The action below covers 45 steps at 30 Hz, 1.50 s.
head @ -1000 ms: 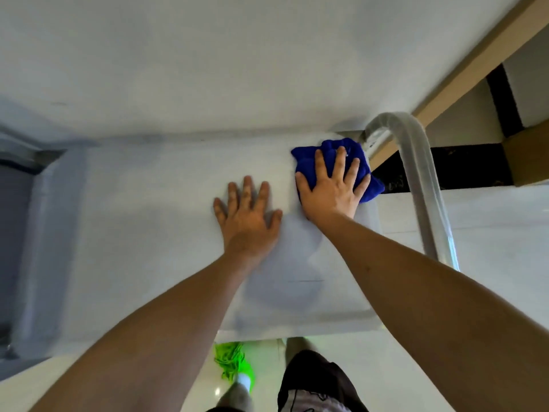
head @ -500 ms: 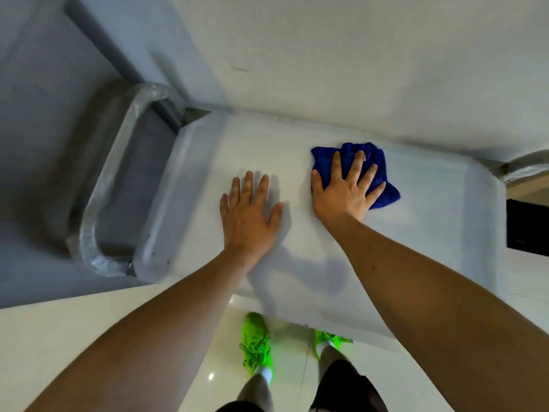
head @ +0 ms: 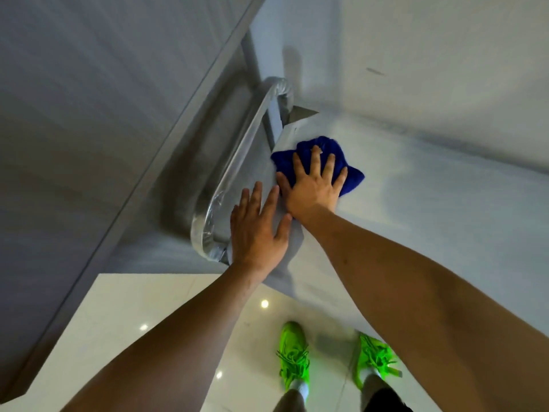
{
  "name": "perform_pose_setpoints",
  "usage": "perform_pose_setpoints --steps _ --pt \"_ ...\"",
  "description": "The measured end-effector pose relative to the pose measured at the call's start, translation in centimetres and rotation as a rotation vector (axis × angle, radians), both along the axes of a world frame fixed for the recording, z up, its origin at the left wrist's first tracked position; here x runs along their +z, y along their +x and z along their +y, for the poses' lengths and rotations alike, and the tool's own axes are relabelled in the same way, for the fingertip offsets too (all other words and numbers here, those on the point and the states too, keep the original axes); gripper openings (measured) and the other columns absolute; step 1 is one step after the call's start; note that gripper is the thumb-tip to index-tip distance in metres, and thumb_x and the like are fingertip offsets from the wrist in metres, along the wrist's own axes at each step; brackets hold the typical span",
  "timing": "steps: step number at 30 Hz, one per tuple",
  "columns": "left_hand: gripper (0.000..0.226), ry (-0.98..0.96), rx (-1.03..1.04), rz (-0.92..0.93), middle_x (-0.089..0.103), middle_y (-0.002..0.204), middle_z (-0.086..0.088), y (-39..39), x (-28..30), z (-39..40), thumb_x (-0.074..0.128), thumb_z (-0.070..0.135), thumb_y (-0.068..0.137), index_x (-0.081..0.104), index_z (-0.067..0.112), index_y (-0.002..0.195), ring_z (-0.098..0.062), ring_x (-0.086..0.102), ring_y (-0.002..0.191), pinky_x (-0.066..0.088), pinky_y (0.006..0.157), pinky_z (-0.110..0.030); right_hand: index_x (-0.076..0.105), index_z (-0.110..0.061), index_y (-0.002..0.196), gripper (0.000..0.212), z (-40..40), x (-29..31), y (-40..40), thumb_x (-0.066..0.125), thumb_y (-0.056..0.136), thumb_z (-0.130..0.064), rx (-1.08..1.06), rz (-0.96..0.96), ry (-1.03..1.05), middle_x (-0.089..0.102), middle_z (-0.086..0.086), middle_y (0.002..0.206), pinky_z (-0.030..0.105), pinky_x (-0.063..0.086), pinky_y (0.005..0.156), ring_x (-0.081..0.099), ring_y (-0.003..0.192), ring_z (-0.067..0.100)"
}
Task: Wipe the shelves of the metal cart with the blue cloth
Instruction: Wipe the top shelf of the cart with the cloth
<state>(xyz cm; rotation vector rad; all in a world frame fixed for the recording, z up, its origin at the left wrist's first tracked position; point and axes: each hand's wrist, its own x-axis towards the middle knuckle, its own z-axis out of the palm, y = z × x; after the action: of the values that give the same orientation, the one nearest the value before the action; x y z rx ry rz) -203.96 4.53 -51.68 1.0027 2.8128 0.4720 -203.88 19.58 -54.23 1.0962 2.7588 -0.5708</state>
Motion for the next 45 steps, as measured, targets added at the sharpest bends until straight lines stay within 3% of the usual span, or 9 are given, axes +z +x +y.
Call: perform_pose_setpoints --steps 3,9,19,31,37,41,45 --pt "0.068 -0.005 -0.085 -0.039 0.021 0.163 -0.005 0.1 0.0 -1.6 0.046 0.054 0.095 0.022 0.032 0.155 -0.028 0.012 0.150 0.017 0.119 -0.048 0.018 -0.038 0.159 0.065 -2.0 -0.3 1.6 0.015 0.101 -0.067 0.077 0.014 0.011 0.000 0.002 0.171 0.060 -0.014 0.118 -0.009 0.154 0.035" --pt "0.079 -0.129 -0.193 -0.035 0.016 0.164 -0.002 1.7 0.2 -1.1 0.025 0.075 0.090 0.015 0.031 0.155 -0.026 0.010 0.151 0.017 0.120 -0.046 0.018 -0.040 0.159 0.066 -0.6 -0.3 6.0 0.023 0.099 -0.067 0.148 -0.013 0.021 -0.001 -0.001 0.171 0.058 -0.011 0.121 -0.008 0.154 0.033" --pt "0.074 -0.068 -0.385 -0.088 0.017 0.163 -0.007 8.5 1.6 9.5 0.034 0.065 0.094 0.021 0.027 0.156 -0.028 0.009 0.151 0.015 0.120 -0.046 0.017 -0.042 0.159 0.071 7.8 -0.1 20.7 0.015 0.096 -0.075 -0.226 0.006 0.003 0.000 -0.003 0.170 0.055 -0.013 0.121 -0.008 0.155 0.029" --pt "0.069 -0.149 -0.756 -0.128 0.012 0.165 -0.005 25.3 0.6 23.2 0.033 0.062 0.097 0.018 0.030 0.156 -0.026 0.005 0.151 0.010 0.121 -0.044 0.012 -0.044 0.159 0.075 15.1 0.1 41.4 0.012 0.093 -0.078 -0.731 -0.052 0.008 -0.004 -0.004 0.170 0.051 -0.018 0.118 -0.011 0.154 0.026" --pt "0.069 -0.157 -0.797 -0.118 0.013 0.165 -0.006 27.1 0.8 23.5 0.032 0.063 0.096 0.020 0.030 0.155 -0.027 0.007 0.151 0.011 0.120 -0.047 0.007 -0.041 0.160 0.072 11.9 0.4 42.2 0.018 0.097 -0.073 -0.822 -0.079 -0.020 -0.011 -0.002 0.170 0.055 -0.017 0.119 -0.016 0.154 0.028" --pt "0.069 -0.159 -0.743 -0.081 0.013 0.165 -0.006 23.8 1.1 21.6 0.029 0.065 0.096 0.018 0.032 0.155 -0.027 0.007 0.151 0.013 0.120 -0.049 0.003 -0.040 0.160 0.071 10.3 0.5 39.8 0.018 0.098 -0.071 -0.882 -0.106 -0.068 -0.017 -0.002 0.169 0.058 -0.017 0.118 -0.018 0.153 0.031" --pt "0.071 -0.187 -0.612 -0.057 0.010 0.165 -0.004 18.7 1.0 17.4 0.024 0.068 0.095 0.014 0.032 0.156 -0.027 0.005 0.151 0.013 0.120 -0.049 0.003 -0.040 0.160 0.070 7.9 0.5 35.5 0.017 0.098 -0.070 -0.812 -0.113 -0.071 -0.017 -0.001 0.169 0.059 -0.018 0.118 -0.019 0.152 0.033"
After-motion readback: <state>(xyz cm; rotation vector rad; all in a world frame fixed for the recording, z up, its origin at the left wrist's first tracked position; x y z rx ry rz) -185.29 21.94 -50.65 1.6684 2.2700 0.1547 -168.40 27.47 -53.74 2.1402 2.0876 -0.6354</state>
